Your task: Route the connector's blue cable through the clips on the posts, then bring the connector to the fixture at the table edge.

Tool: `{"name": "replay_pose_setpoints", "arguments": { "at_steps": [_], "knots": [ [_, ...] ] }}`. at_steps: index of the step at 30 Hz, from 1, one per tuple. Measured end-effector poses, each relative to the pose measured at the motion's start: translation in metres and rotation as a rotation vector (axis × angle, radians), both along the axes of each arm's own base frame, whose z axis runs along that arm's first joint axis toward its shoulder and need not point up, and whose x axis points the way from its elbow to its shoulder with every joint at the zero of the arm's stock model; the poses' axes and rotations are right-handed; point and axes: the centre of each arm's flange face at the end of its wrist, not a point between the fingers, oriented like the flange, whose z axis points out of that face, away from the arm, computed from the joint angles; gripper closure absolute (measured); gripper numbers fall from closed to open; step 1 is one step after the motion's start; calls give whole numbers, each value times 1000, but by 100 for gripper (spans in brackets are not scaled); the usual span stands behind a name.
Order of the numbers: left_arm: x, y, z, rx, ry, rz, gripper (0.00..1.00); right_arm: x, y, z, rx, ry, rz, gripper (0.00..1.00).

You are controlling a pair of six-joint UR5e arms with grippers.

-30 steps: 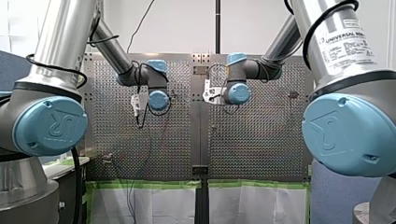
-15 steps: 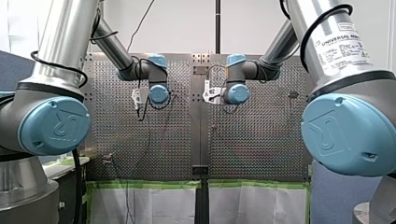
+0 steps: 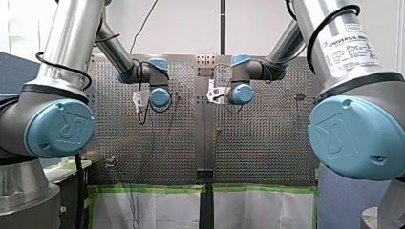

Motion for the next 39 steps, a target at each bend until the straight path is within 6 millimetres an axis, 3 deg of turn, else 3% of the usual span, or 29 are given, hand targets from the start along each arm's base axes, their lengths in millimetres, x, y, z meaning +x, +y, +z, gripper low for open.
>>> {"name": "replay_pose_setpoints", "arguments": {
  "at_steps": [21, 31, 39],
  "knots": [
    [30, 10, 8, -17, -26, -14, 98, -5, -10, 3, -8, -7, -13, 100],
    [52, 15, -3, -40, -23, -25, 98, -9, -27, 1, -10, -13, -16, 100],
    [73, 37, 3, -67, -48, -22, 98, -2, -42, -2, -8, -10, -13, 100]
  ]
}}
